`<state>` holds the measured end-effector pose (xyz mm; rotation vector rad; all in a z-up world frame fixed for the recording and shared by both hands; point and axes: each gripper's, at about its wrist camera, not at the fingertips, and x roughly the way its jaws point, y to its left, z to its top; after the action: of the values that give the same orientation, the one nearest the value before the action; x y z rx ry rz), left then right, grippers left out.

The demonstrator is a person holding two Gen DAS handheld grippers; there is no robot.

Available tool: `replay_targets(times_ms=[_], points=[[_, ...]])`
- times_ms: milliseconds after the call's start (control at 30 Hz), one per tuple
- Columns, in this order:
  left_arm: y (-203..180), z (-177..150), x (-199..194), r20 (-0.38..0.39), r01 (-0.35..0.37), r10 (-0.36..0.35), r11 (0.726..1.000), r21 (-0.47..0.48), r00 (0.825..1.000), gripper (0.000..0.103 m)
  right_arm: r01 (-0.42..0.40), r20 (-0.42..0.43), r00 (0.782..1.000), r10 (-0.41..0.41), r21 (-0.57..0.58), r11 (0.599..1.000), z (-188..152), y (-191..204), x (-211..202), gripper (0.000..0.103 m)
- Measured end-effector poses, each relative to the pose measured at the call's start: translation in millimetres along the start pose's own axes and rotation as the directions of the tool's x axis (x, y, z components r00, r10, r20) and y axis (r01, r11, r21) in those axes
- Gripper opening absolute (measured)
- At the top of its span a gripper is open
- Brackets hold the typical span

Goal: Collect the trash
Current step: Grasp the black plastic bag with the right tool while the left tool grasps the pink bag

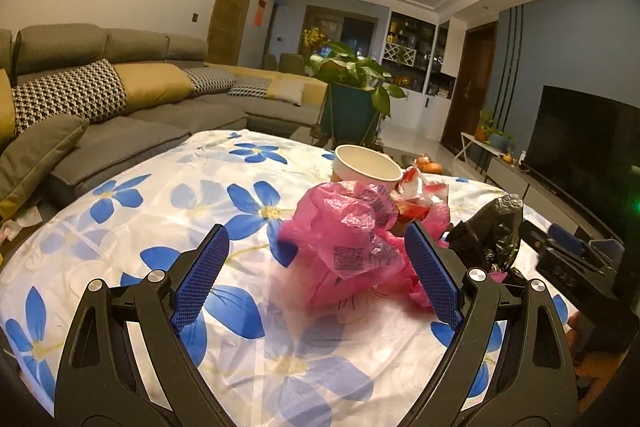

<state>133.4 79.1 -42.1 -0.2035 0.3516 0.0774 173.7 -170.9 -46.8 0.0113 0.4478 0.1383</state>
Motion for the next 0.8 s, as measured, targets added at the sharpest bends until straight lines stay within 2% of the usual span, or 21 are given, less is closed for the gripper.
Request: replay_targets(times_ms=[67,167,233,267,333,433,567,800], points=[[-1.5,-0.5,2.4,-0.005,0.003,-0.003,1.0,0.006,1.0,0.088,-0.003,-0.021,1.0,0.003,-0.005,1.0,0.5,2.2,6.9,0.054],[-2.2,-0.4,6.0,-0.01,0.011,-0.011,1.0,0.007,1.0,0.088,-0.01,-0.05,0.999,0.01,-0.003,1.0,2.3,4.4,17.4,0.043],[-2.8,-0.3,9.3,-0.014,0.017,-0.016,1.0,0.007,1.0,0.088,-0.016,-0.068,0.998,0.016,-0.001,1.0,2.7,4.8,21.9,0.028],[-3.3,-0.2,11.1,-0.016,0.018,-0.018,1.0,0.009,1.0,0.088,-0.021,-0.078,0.997,0.02,-0.003,1.0,3.0,5.0,24.4,0.026],[-4.2,-0.6,14.3,-0.021,0.021,-0.021,1.0,0.01,1.0,0.088,-0.029,-0.097,0.995,0.028,-0.007,1.0,2.3,5.4,29.0,0.013],[-4.8,-1.1,17.8,-0.032,0.027,-0.027,1.0,0.005,0.999,0.088,-0.041,-0.1,0.994,0.04,-0.008,0.999,1.5,5.5,30.0,0.004],[-5.2,-1.2,21.3,-0.041,0.034,-0.034,0.999,0.008,0.999,0.088,-0.044,-0.062,0.997,0.045,0.007,0.999,3.6,1.1,19.6,0.002],[-6.7,0.5,28.7,-0.056,0.061,-0.061,0.998,0.0,0.997,0.088,-0.009,0.031,0.999,0.007,0.06,0.998,7.3,-20.1,-13.8,0.002]])
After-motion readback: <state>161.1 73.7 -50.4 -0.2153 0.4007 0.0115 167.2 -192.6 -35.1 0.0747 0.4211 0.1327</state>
